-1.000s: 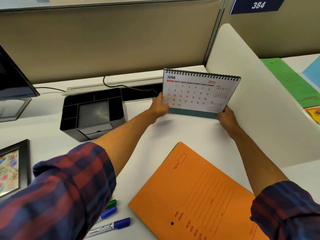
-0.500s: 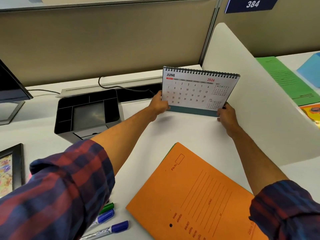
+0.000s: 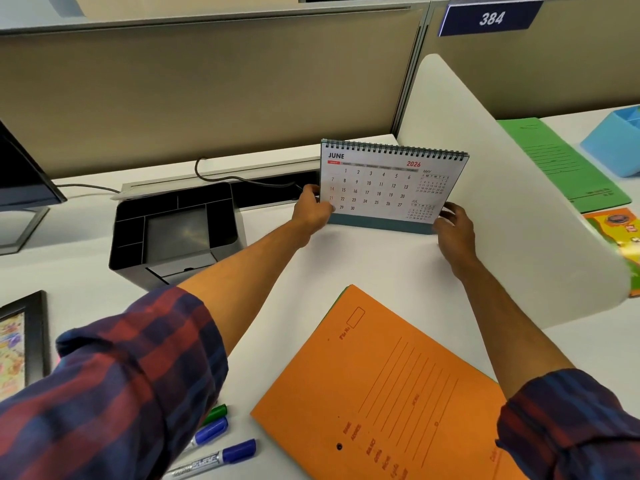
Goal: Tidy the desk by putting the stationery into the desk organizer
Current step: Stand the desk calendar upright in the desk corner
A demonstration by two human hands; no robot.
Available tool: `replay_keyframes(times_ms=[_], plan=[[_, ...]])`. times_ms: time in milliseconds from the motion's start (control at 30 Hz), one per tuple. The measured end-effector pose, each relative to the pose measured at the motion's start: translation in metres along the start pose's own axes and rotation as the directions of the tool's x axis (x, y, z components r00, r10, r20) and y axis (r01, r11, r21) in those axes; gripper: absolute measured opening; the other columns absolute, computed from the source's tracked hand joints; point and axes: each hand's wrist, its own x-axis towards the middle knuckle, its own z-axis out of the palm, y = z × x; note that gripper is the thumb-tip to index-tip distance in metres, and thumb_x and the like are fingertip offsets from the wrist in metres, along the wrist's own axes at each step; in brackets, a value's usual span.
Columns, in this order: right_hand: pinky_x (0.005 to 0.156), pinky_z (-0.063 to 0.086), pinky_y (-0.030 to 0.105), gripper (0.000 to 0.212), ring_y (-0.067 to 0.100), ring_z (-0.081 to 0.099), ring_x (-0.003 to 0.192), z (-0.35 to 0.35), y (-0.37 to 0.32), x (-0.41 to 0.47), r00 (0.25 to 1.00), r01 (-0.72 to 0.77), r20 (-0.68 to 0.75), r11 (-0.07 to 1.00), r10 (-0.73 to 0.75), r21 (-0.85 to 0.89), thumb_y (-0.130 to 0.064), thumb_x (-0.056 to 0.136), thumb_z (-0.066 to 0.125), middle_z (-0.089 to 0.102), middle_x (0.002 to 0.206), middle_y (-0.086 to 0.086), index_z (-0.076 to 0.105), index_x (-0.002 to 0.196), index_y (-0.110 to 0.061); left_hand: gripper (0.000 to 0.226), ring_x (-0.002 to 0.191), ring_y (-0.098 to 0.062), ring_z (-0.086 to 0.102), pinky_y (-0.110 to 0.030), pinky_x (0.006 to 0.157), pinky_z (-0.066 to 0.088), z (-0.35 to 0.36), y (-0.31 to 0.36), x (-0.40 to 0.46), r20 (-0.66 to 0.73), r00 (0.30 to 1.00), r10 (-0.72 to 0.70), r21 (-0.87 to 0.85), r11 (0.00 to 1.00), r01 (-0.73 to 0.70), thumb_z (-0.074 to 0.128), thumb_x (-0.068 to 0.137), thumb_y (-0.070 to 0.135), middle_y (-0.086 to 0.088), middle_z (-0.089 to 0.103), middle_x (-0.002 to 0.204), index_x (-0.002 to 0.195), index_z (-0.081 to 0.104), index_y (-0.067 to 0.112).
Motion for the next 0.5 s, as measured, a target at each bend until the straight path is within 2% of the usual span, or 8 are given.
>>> replay_keyframes(times_ms=[133, 267, 367, 500], plan=[[0.097, 0.045, 0.031, 0.046, 0.025, 0.053, 0.122, 0.002, 0.001, -0.007, 0.999, -0.028, -0.014, 1.000, 0.028, 0.004, -0.019, 0.095, 0.057, 0.053, 0.139, 0.005, 0.044, 0.139, -0.021, 0.055, 0.131, -0.031, 0.041, -0.044, 0.104, 0.042, -0.009, -0.009, -0.011, -0.016, 0.999, 0.040, 0.104, 0.994, -0.038, 0.056, 0.096, 0.008, -0.012, 0.041, 0.145, 0.143, 0.028, 0.015], [0.100, 0.044, 0.035, 0.049, 0.027, 0.052, 0.124, 0.004, 0.003, -0.016, 0.999, -0.031, -0.015, 0.999, 0.030, -0.044, -0.027, 0.094, 0.060, 0.051, 0.141, 0.007, 0.043, 0.139, -0.022, 0.058, 0.135, -0.031, 0.039, -0.043, 0.106, 0.041, -0.023, -0.021, -0.028, -0.042, 0.990, 0.131, 0.227, 0.967, -0.118, 0.060, 0.094, 0.010, -0.012, 0.037, 0.150, 0.144, 0.030, 0.015], [0.105, 0.043, 0.041, 0.052, 0.030, 0.052, 0.124, 0.004, 0.003, -0.026, 1.000, -0.010, 0.006, 0.991, 0.011, -0.133, -0.024, 0.092, 0.061, 0.049, 0.142, 0.009, 0.041, 0.140, -0.020, 0.057, 0.135, -0.028, 0.041, -0.040, 0.108, 0.037, -0.035, -0.041, -0.043, -0.016, 0.966, 0.259, 0.388, 0.892, -0.233, 0.060, 0.093, 0.009, -0.009, 0.038, 0.151, 0.144, 0.034, 0.015], [0.102, 0.042, 0.044, 0.060, 0.032, 0.053, 0.122, 0.006, 0.000, -0.045, 0.997, 0.075, 0.013, 0.960, -0.074, -0.270, -0.026, 0.091, 0.064, 0.048, 0.143, 0.011, 0.036, 0.143, -0.017, 0.056, 0.136, -0.026, 0.040, -0.036, 0.110, 0.034, -0.051, -0.065, -0.064, 0.043, 0.945, 0.325, 0.519, 0.801, -0.299, 0.059, 0.094, 0.013, -0.005, 0.035, 0.154, 0.145, 0.036, 0.018]])
